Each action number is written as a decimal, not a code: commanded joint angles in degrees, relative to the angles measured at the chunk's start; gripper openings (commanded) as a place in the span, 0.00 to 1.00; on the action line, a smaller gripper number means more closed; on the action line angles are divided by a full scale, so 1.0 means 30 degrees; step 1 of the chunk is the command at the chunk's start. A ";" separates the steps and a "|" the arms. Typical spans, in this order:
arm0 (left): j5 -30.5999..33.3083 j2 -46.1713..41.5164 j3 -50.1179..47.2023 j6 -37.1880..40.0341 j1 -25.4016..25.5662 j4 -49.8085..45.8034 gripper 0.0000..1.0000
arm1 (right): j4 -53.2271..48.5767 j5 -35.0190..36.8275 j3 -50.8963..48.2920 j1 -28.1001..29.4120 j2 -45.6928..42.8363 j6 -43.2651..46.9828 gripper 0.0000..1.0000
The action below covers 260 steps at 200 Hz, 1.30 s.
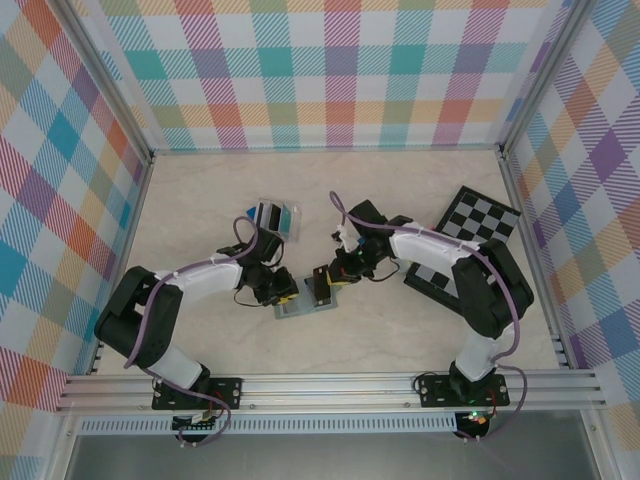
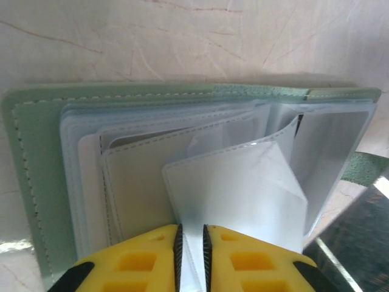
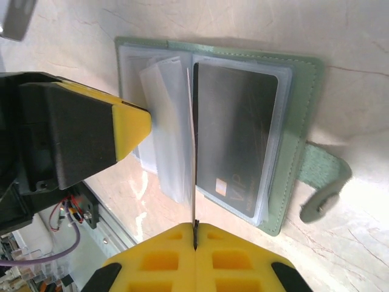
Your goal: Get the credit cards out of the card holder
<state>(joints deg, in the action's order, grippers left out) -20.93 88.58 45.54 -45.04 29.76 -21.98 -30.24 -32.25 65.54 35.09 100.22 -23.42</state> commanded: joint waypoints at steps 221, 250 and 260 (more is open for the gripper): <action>-0.8338 -0.4381 -0.1855 -0.6195 -0.2187 1.3332 0.28 | 0.8453 -0.9113 -0.1426 -0.2985 -0.2799 -0.5406 0.04; -0.8152 -0.4295 -0.1901 -0.6057 -0.2185 1.3218 0.08 | 0.7880 -0.8508 -0.1469 -0.3054 -0.2756 -0.5181 0.07; -0.8041 -0.4331 -0.1879 -0.5957 -0.2185 1.3054 0.01 | 0.7446 -0.7708 -0.1556 -0.3079 -0.2948 -0.4994 0.13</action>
<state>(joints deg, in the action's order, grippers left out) -44.58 76.47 40.56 -63.70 23.46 16.43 -7.11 -56.84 61.43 26.11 92.73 -39.53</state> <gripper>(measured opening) 0.082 0.080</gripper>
